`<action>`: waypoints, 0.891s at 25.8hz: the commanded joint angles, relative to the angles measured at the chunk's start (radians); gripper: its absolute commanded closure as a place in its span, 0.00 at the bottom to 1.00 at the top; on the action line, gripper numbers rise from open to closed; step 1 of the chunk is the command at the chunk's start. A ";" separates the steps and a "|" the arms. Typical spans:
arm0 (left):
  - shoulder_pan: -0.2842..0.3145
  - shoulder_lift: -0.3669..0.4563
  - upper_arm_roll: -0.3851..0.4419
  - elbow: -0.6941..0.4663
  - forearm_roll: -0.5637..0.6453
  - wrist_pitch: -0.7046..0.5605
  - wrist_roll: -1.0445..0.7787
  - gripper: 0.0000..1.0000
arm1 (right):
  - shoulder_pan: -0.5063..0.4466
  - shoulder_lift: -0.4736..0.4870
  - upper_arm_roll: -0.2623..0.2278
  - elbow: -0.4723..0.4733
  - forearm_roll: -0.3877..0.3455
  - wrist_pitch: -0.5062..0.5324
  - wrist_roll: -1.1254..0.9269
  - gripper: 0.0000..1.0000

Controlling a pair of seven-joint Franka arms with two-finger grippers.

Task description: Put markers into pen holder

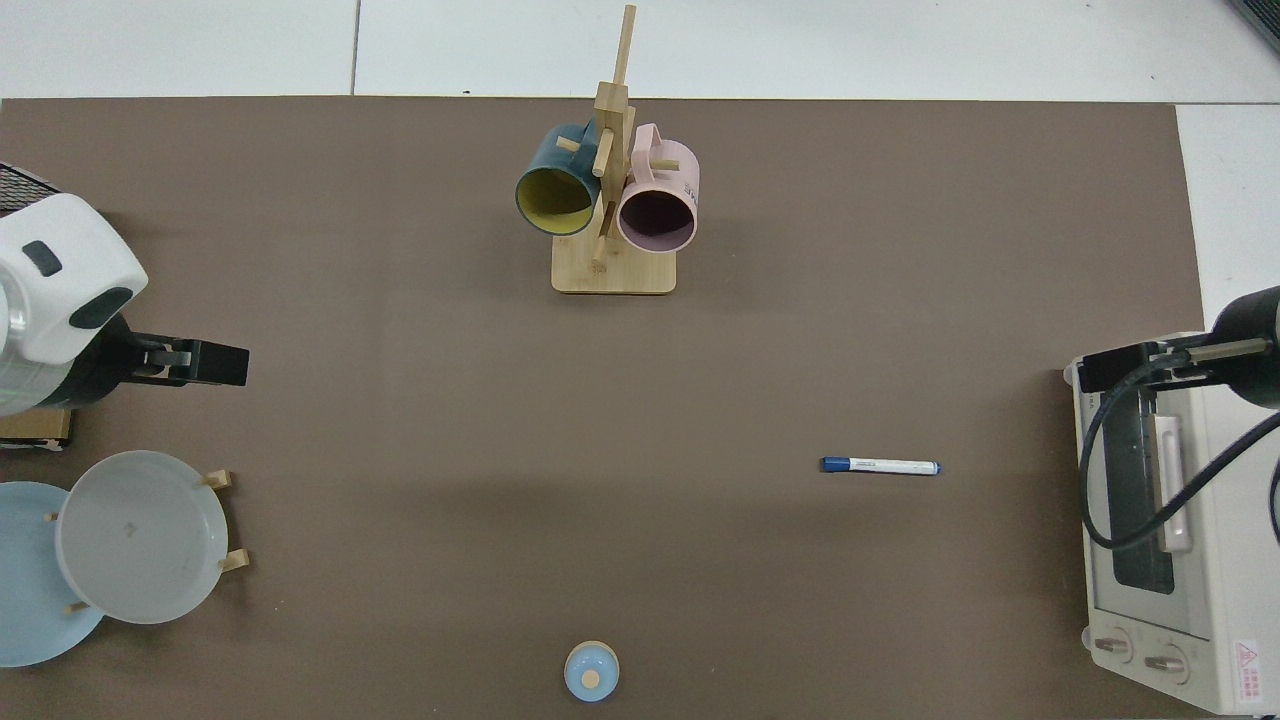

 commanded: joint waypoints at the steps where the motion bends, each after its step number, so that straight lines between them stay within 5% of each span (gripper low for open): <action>1: -0.005 0.005 0.007 0.013 -0.008 -0.008 0.013 0.00 | -0.013 -0.011 0.005 -0.012 0.005 -0.011 -0.021 0.00; 23: -0.005 0.047 0.006 0.091 -0.008 -0.063 -0.001 0.00 | -0.022 -0.012 0.001 -0.013 0.008 -0.007 -0.032 0.00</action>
